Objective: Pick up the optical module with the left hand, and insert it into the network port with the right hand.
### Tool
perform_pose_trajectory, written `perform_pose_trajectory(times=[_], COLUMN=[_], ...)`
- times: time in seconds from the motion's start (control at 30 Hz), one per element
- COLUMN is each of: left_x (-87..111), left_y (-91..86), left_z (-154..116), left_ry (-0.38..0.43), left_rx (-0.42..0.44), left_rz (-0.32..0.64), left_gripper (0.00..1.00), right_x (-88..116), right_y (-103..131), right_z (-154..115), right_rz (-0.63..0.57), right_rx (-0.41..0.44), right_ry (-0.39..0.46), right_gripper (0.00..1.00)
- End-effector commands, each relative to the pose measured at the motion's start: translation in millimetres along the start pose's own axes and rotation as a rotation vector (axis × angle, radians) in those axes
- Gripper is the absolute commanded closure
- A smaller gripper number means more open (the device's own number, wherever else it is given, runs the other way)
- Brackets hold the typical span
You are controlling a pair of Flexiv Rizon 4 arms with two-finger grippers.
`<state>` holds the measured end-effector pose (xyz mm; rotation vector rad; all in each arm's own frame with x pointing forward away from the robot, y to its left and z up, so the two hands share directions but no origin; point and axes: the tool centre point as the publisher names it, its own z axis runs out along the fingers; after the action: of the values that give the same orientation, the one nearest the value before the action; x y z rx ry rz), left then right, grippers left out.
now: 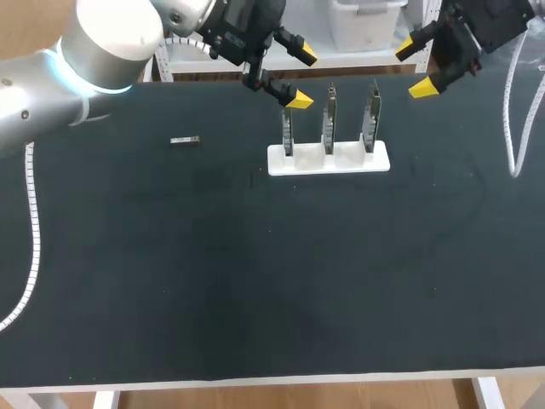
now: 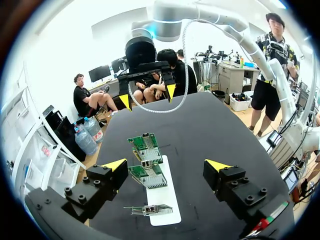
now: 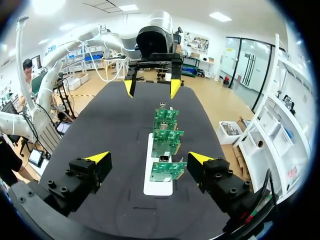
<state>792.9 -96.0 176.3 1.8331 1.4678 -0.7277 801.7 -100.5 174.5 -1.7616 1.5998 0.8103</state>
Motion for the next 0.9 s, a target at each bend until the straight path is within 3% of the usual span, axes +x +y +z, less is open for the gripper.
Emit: perform_pose_trajectory(times=[0.03, 0.63, 0.73, 0.9], left_x=[-0.4, -0.4, 4.2, 25.9], left_y=[0.1, 0.1, 7.3, -8.4], left_z=[0.1, 0.1, -12.6, -53.5], left_ry=[0.003, 0.003, 0.026, 0.081], left_rx=[0.000, 0.000, 0.003, -0.034], left_rz=[0.001, 0.001, 0.036, 0.027], left_gripper=[0.00, 0.00, 0.00, 0.00], right_x=[0.0, 0.0, 0.0, 0.0], right_y=[1.0, 1.0, 1.0, 1.0], right_z=[-0.1, -0.1, -0.1, -0.1], right_rz=[0.000, 0.000, 0.000, 0.000], right_rx=[0.002, 0.002, 0.002, 0.002], right_ry=[0.000, 0.000, 0.000, 0.000], right_gripper=[0.00, 0.00, 0.00, 0.00])
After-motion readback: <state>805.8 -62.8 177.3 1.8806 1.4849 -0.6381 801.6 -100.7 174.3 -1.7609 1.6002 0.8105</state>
